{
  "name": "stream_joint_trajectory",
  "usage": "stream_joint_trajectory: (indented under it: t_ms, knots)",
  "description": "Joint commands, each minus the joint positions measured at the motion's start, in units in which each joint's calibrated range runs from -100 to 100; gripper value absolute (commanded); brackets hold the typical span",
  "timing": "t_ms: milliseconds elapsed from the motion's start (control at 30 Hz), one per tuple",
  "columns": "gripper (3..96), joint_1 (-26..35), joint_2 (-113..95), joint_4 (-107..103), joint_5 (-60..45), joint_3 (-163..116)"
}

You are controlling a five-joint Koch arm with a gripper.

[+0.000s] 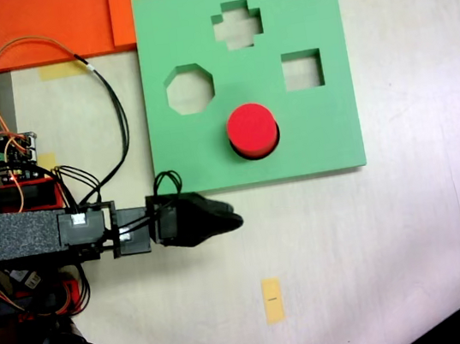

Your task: Put the cylinder block into the corresponding hole

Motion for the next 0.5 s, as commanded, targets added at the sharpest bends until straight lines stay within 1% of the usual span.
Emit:
stream_joint_trajectory:
  t_ms: [33, 133, 267, 400, 500]
  knots:
    - [49.8, -0.20, -0.96, 7.50, -5.18, -8.50]
    - [49.5, 0.93, -0.96, 7.50, -6.25, -21.36]
    - [49.1, 2.83, -0.96, 6.16, -6.64, -21.36]
    - [49.7, 3.13, -0.96, -8.87, -6.59, -21.36]
    - [48.2, 3.03, -0.96, -11.18, -5.86, -21.36]
